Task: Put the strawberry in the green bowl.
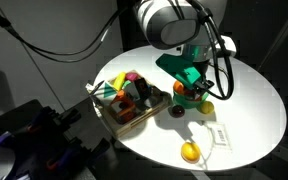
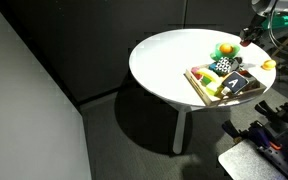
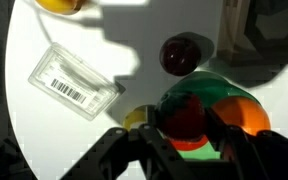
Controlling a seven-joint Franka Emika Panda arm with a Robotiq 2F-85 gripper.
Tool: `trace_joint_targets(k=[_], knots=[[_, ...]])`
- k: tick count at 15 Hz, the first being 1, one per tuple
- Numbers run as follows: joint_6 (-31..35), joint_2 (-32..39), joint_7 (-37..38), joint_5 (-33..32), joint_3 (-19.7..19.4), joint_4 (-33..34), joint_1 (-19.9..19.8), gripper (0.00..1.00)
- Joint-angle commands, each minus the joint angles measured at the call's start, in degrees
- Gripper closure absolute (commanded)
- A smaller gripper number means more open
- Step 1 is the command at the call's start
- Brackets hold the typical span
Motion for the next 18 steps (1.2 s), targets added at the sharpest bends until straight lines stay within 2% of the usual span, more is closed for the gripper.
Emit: trace_joint_targets(k=[1, 11, 12, 14, 16, 18], knots=[[-1.08, 2.5, 0.78, 0.57, 1.68, 4.63, -1.59, 0.75], [-0.91, 6.6, 1.7, -0.48, 1.65, 8.96, -1.7, 0.75], [-0.62, 6.81, 1.8, -0.64, 1.57, 8.98, -1.59, 0.25], [-0.71, 7.0, 1.96, -0.86, 1.46, 8.9, -1.47, 0.17], [-0.62, 7.0, 1.94, -0.92, 1.47, 8.64, -1.43, 0.01], [-0.76, 6.57, 1.84, -0.66, 1.67, 8.1, -1.57, 0.0]])
